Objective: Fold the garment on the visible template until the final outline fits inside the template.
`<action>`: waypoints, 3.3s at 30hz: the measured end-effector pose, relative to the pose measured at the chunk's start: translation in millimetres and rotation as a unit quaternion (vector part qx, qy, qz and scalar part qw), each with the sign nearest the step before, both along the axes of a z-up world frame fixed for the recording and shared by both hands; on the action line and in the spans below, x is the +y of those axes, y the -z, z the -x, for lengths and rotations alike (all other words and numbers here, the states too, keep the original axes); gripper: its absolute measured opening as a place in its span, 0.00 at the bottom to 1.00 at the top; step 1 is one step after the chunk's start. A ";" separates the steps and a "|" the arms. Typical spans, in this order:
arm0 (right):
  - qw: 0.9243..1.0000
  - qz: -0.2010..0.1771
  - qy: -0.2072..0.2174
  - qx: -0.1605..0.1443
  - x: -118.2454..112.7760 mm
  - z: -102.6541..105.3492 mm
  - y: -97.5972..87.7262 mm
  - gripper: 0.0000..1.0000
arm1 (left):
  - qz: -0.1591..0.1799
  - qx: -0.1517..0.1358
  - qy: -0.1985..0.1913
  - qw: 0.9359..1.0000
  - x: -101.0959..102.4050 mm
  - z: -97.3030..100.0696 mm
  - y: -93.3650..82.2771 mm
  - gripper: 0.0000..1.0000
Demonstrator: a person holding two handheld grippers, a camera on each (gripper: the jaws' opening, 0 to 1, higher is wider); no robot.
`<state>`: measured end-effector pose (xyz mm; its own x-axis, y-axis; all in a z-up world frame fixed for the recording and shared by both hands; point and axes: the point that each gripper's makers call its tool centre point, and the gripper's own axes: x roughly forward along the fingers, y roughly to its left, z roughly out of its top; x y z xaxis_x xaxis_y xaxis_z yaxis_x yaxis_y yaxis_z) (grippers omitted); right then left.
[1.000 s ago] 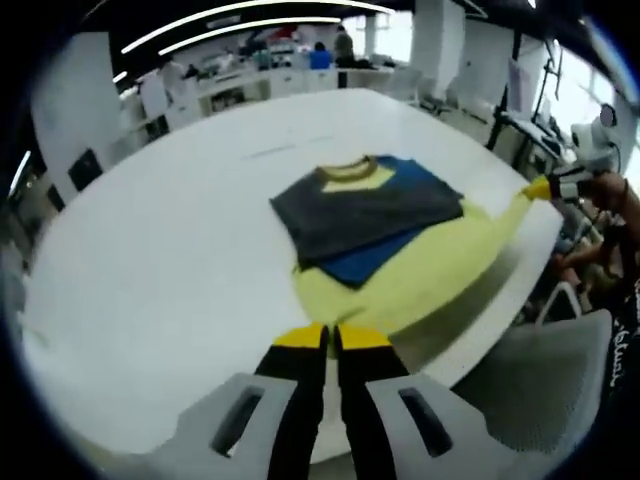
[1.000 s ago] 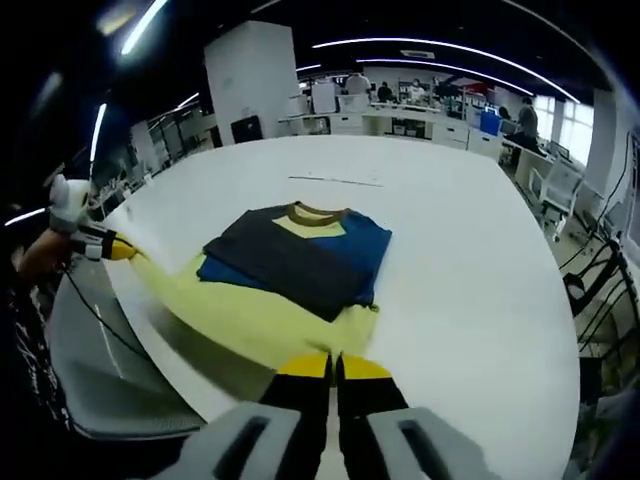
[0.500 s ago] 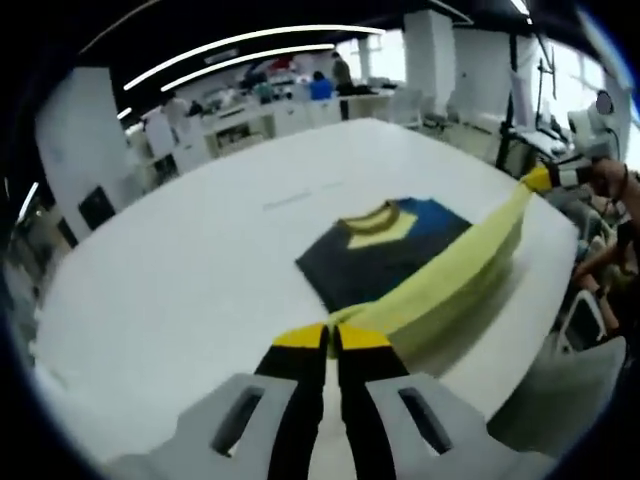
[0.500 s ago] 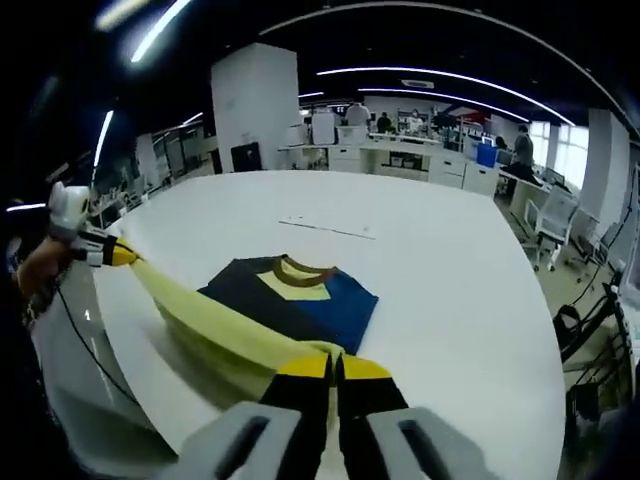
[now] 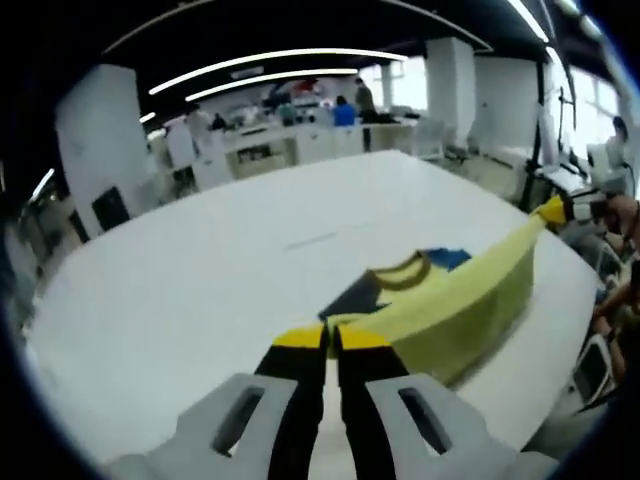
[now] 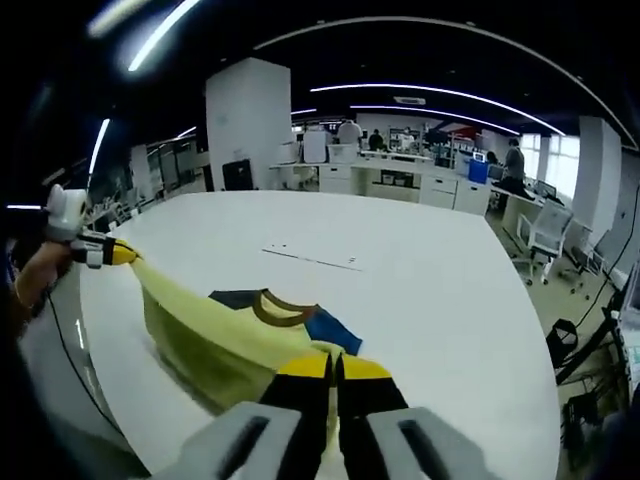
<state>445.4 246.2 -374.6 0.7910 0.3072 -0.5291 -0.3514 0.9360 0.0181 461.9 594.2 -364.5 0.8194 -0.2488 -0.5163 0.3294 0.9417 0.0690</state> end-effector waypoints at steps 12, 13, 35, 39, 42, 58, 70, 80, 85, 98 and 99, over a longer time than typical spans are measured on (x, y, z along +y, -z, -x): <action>0.999 -0.018 0.035 -0.019 -3.3 -58.0 5.7 0.00 | 0.033 -0.018 -0.055 0.998 0.8 -63.7 11.5 0.00; 0.999 -0.018 0.038 -0.020 -3.4 -62.5 8.0 0.00 | 0.034 -0.017 -0.058 0.998 0.7 -67.6 14.7 0.00; 0.994 -0.032 0.083 0.055 -8.4 -127.8 110.7 0.00 | 0.091 0.057 -0.129 0.986 10.9 -117.2 130.4 0.00; 0.992 -0.041 0.092 0.072 -9.9 -131.6 127.0 0.00 | 0.101 0.066 -0.139 0.983 11.7 -121.4 144.0 0.00; 0.991 -0.048 0.099 0.081 -10.3 -132.8 136.0 0.00 | 0.095 0.066 -0.138 0.984 9.6 -124.5 151.1 0.00; 0.987 -0.067 0.110 0.100 -9.9 -132.1 157.4 0.00 | 0.100 0.065 -0.118 0.986 7.7 -130.2 162.7 0.01; 0.995 -0.055 0.037 0.070 -3.1 -128.5 138.4 0.23 | 0.083 0.014 0.001 0.996 0.6 -123.3 137.2 0.30; 0.998 0.014 -0.021 0.064 -6.2 -117.9 149.6 0.31 | 0.016 0.020 0.089 0.996 -5.3 -113.3 153.7 0.39; 0.998 0.017 -0.010 0.053 -9.2 -133.9 157.3 0.31 | -0.001 0.021 0.078 0.997 -4.9 -125.9 161.6 0.37; 0.992 -0.061 0.103 0.038 -22.0 -165.5 157.1 0.29 | 0.022 0.004 -0.059 0.998 16.7 -159.8 158.6 0.43; 0.992 -0.061 0.104 0.038 -22.5 -166.1 157.1 0.29 | 0.024 0.004 -0.059 0.998 15.9 -158.8 157.6 0.43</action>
<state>611.5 223.7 -531.7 0.8034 0.2070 -0.5583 -0.1442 0.9774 0.1548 620.7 610.2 -522.1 0.8406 -0.1756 -0.5124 0.2166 0.9760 0.0209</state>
